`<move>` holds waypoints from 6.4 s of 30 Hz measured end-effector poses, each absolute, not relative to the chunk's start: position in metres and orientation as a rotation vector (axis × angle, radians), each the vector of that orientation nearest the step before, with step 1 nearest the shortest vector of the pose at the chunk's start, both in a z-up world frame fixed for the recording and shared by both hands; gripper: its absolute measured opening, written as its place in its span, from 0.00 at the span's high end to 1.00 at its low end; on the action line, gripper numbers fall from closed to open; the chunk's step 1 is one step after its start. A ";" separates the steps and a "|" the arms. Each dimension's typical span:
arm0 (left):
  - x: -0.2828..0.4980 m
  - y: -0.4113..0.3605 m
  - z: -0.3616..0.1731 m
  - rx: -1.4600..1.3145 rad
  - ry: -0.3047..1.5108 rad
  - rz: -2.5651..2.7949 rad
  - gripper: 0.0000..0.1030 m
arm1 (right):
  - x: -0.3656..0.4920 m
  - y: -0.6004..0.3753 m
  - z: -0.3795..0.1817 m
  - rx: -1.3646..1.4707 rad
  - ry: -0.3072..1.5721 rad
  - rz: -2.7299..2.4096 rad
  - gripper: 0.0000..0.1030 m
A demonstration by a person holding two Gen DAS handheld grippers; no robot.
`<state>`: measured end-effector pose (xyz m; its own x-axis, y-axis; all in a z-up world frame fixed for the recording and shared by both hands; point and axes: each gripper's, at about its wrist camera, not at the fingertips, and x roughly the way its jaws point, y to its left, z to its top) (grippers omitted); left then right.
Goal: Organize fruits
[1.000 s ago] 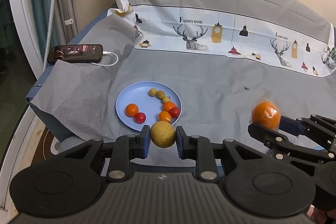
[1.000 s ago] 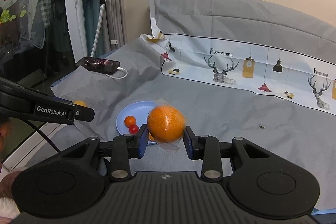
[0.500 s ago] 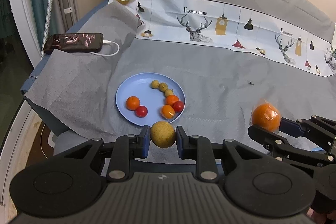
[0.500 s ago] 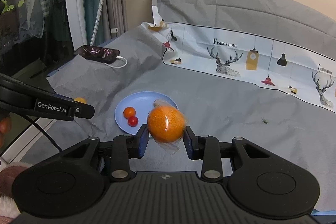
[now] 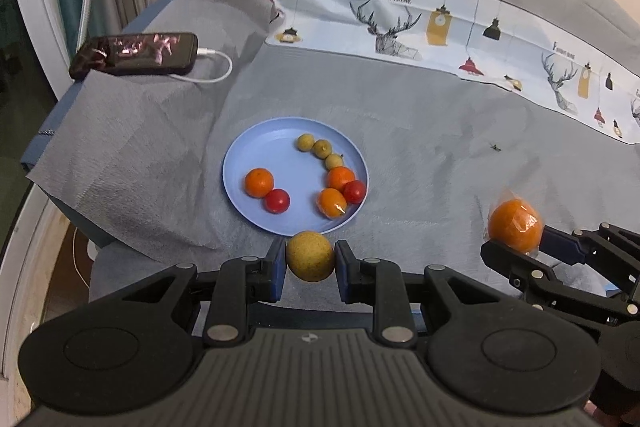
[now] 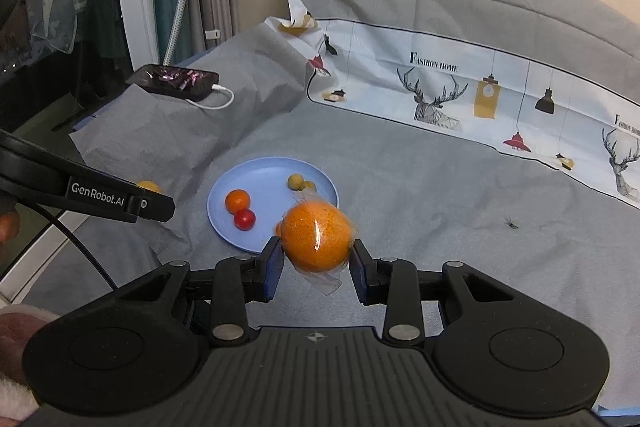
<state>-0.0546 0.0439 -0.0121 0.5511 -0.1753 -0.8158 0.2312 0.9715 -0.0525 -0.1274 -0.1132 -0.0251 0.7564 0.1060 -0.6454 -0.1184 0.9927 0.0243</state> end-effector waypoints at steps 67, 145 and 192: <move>0.001 0.054 -0.048 0.091 1.085 -0.116 0.00 | -0.046 -0.098 -0.066 -0.003 0.828 0.057 0.03; -0.093 0.051 -0.003 0.218 0.890 -0.038 0.00 | -0.140 -0.086 -0.031 -0.088 0.635 0.030 0.01; -0.093 0.051 -0.010 0.223 0.907 -0.038 0.00 | -0.140 -0.087 -0.039 -0.095 0.649 0.032 0.01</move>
